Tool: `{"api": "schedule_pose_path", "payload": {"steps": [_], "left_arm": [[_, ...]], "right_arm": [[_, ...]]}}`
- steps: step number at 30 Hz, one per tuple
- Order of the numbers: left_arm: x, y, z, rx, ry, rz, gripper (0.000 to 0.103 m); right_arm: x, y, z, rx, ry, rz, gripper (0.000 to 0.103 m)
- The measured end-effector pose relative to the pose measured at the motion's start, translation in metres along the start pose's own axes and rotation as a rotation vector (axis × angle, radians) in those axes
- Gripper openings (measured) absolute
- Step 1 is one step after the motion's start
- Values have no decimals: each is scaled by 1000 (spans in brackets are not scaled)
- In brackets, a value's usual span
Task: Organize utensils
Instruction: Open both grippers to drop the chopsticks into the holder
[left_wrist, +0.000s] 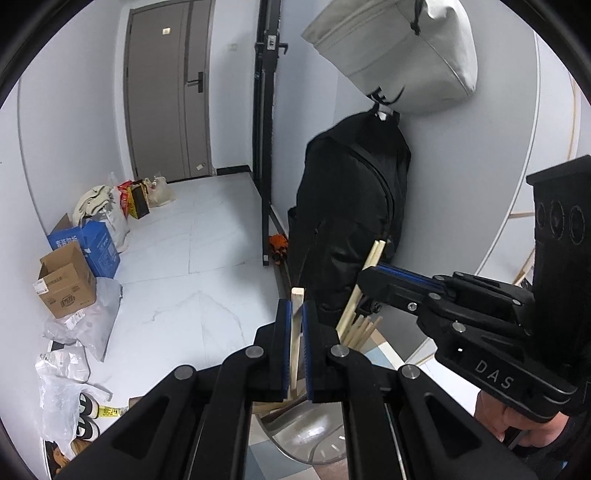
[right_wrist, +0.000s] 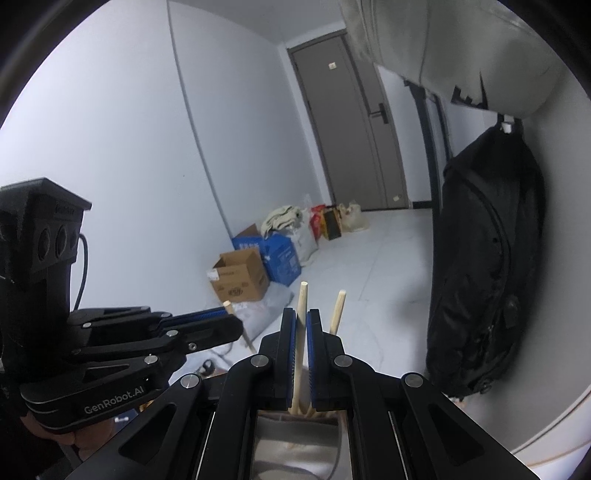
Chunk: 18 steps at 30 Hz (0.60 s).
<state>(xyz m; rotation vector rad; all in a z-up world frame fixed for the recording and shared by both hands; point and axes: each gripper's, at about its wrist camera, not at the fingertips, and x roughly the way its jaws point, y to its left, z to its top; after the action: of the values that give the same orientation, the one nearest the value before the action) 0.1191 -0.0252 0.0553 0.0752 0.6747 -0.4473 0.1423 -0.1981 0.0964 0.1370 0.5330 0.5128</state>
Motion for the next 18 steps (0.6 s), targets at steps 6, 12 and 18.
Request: {"api": "schedule_pose_path", "payload": {"steps": [6,12,18], "left_arm": [[5,11,-1,-50,58,-65,3],[-20,8,1,-58,9,-25,6],[-43,4,-5,-93,-36,23,27]], "right_arm": [[3,-2,-5,8,49,24,8],[-28,-9,1,49,-7,40,44],[-63,-10,-4,65,-46,17,54]]}}
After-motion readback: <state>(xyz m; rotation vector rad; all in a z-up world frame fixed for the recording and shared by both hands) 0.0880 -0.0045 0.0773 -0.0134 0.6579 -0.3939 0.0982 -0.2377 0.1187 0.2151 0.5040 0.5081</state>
